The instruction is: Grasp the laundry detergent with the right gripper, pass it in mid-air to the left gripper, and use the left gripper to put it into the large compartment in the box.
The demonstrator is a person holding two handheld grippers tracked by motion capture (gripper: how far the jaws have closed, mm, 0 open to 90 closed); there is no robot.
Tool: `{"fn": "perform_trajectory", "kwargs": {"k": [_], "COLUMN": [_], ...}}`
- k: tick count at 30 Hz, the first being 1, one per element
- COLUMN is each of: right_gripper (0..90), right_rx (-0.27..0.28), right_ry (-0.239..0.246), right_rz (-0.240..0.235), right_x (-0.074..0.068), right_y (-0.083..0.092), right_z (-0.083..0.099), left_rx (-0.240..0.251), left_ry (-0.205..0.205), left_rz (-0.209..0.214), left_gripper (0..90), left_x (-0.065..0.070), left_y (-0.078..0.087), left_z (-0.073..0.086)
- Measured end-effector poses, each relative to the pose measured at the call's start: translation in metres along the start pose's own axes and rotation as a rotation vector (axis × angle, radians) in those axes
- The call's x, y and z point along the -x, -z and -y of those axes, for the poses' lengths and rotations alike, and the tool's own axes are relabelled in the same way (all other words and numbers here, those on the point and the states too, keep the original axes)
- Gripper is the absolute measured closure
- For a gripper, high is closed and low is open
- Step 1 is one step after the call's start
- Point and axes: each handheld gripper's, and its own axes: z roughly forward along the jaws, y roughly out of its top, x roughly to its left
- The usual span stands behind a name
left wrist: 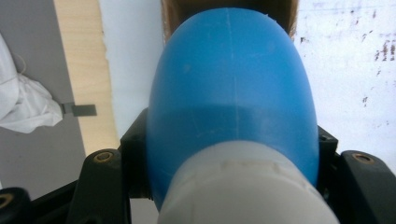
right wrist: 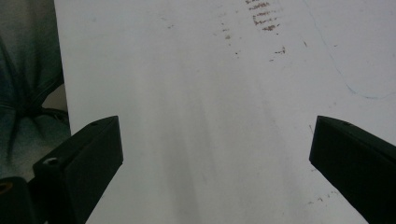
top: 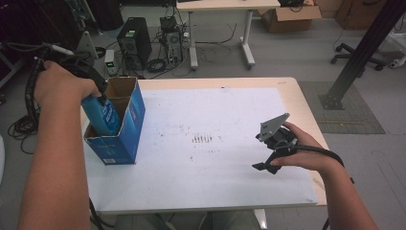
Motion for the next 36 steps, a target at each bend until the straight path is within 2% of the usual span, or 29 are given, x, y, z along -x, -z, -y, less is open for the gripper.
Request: {"fn": "perform_trajectory", "kwargs": {"k": [6, 10, 20, 30, 36], "right_gripper": [2.9, 2.9, 2.9, 2.9, 3.0], "right_rx": [0.002, 0.002, 0.003, 0.002, 0.002], "right_ry": [0.003, 0.004, 0.003, -0.001, -0.004], "right_rz": [-0.005, -0.007, -0.013, -0.015, -0.017], "right_x": [-0.001, -0.001, -0.003, -0.003, -0.002], "right_y": [-0.001, -0.002, -0.005, -0.004, -0.005], "right_z": [-0.001, -0.002, -0.001, 0.000, 0.001], "left_rx": [-0.005, -0.015, -0.025, -0.036, -0.046], "left_ry": [-0.001, -0.011, -0.005, -0.008, -0.010], "left_rz": [0.006, -0.007, 0.003, -0.010, -0.001], "left_gripper": [38.6, 38.7, 38.6, 38.6, 38.6], "left_x": [0.000, 0.003, 0.003, 0.006, 0.005], "left_y": [-0.016, -0.032, -0.059, -0.078, -0.088], "left_z": [0.000, -0.001, 0.000, -0.003, -0.004]}}
